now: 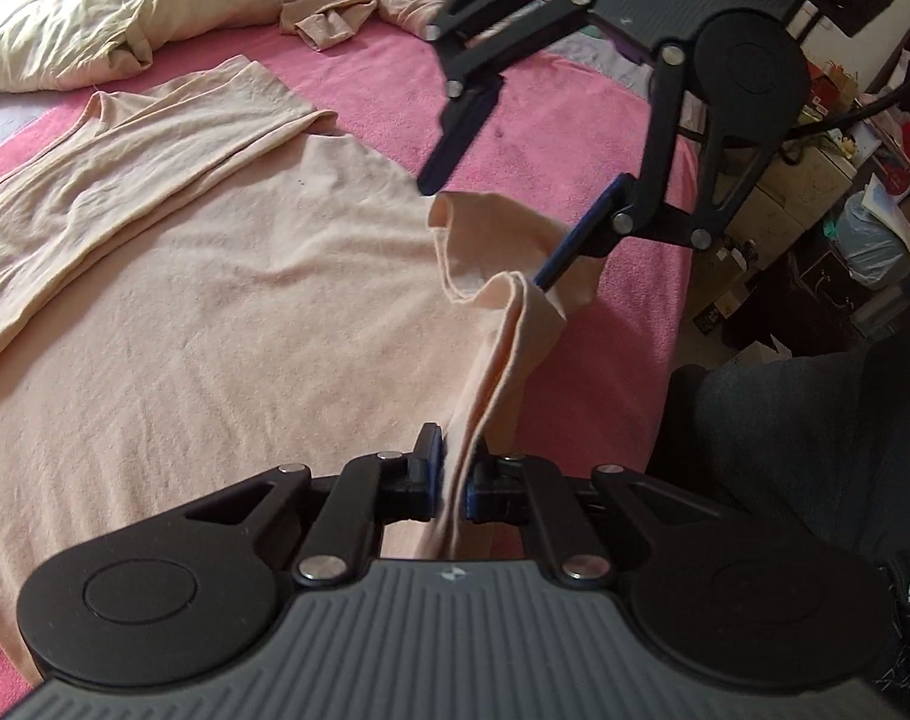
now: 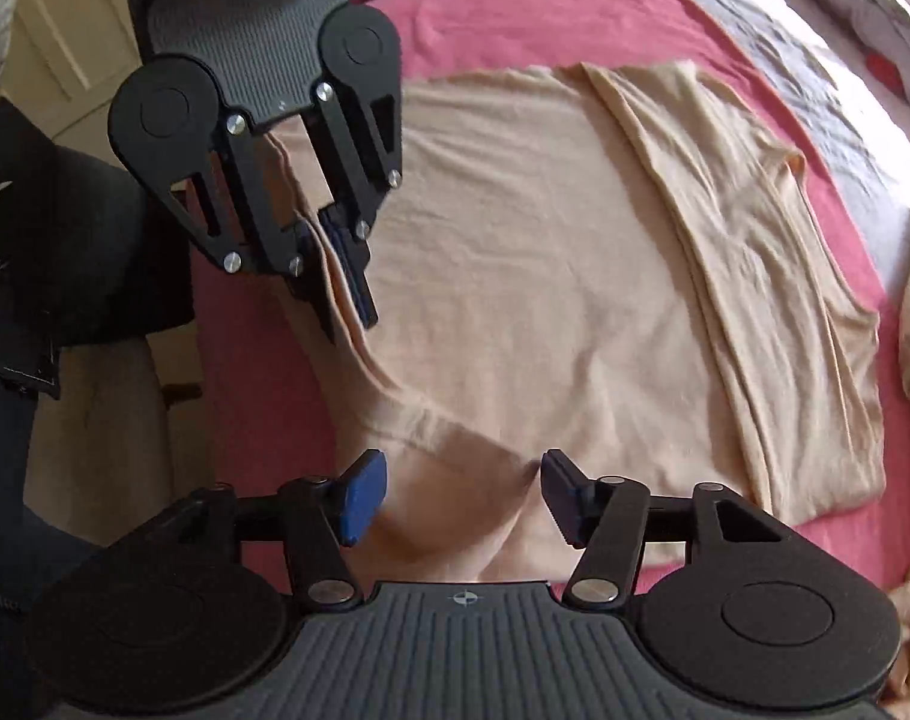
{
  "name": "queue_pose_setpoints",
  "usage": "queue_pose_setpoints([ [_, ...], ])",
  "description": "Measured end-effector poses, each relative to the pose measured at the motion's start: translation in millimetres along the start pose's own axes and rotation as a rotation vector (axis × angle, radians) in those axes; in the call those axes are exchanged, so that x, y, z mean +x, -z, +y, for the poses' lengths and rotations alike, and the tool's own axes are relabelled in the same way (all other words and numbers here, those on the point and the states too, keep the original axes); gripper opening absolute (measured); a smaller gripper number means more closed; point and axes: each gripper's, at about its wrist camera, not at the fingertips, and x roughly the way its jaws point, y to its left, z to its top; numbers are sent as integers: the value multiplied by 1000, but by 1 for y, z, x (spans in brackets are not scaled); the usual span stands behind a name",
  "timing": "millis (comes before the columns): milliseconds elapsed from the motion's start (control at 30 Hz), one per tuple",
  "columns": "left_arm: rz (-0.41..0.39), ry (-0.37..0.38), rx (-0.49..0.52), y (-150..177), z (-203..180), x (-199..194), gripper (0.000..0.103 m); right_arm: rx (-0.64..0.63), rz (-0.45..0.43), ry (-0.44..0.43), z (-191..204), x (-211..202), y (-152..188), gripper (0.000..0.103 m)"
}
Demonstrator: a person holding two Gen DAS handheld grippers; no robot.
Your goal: Fold clothes
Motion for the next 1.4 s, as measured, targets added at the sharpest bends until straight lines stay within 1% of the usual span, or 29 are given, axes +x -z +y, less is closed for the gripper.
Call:
queue_pose_setpoints([
  [67,8,8,47,0,-2,1,6,-110,-12,-42,5,8,-14,62],
  [133,15,17,94,1,-4,2,6,-231,7,-122,13,17,-25,66],
  [167,19,21,117,1,-5,2,6,-283,23,-164,17,22,-29,70],
  [200,22,24,139,1,-6,3,6,-328,44,-209,21,28,-31,72],
  [233,22,23,149,1,-5,2,6,-358,73,-248,24,34,-33,72],
  [267,21,20,154,1,-5,2,6,-366,103,-286,25,41,-34,69],
  [300,20,18,157,2,-4,2,6,-357,117,-318,24,46,-34,51],
  [333,18,17,158,2,-4,1,6,-332,121,-324,21,49,-35,37],
  [367,16,16,158,2,-3,1,6,-303,121,-316,17,49,-36,9],
  [467,17,10,151,6,-4,0,6,-215,106,-300,0,38,-36,7],
  [567,48,-3,120,14,-3,1,9,-125,87,-286,-14,15,-34,7],
  [667,83,-30,85,25,-3,-1,18,-48,76,-318,-17,-5,-29,7],
  [733,101,-54,67,32,-2,-5,18,-8,80,-345,-13,-14,-23,7],
  [867,135,-74,19,45,2,-16,15,80,123,-367,2,-4,-7,8],
  [933,158,-89,8,50,2,-20,14,122,149,-353,9,3,2,15],
  [967,171,-97,5,53,3,-22,13,140,163,-338,11,6,7,20],
  [1000,181,-96,4,55,3,-23,13,159,177,-323,13,8,13,29],
  [1033,190,-96,2,58,4,-25,13,177,191,-307,15,11,18,33],
  [1067,200,-96,1,60,4,-26,13,196,195,-288,15,11,23,38],
  [1133,211,-101,0,62,5,-27,13,233,185,-233,8,7,32,43],
  [1167,217,-103,0,64,5,-28,13,241,182,-196,4,7,36,54],
  [1200,222,-105,-1,65,5,-29,13,229,182,-170,1,8,38,57],
  [1233,228,-107,-1,66,5,-29,13,208,182,-149,0,10,39,57],
  [1267,234,-109,-1,68,6,-30,13,184,182,-146,0,13,40,57],
  [1333,245,-114,-2,70,6,-31,13,132,181,-169,2,20,39,56],
  [1400,256,-118,-3,73,7,-32,15,105,191,-203,6,27,38,49],
])
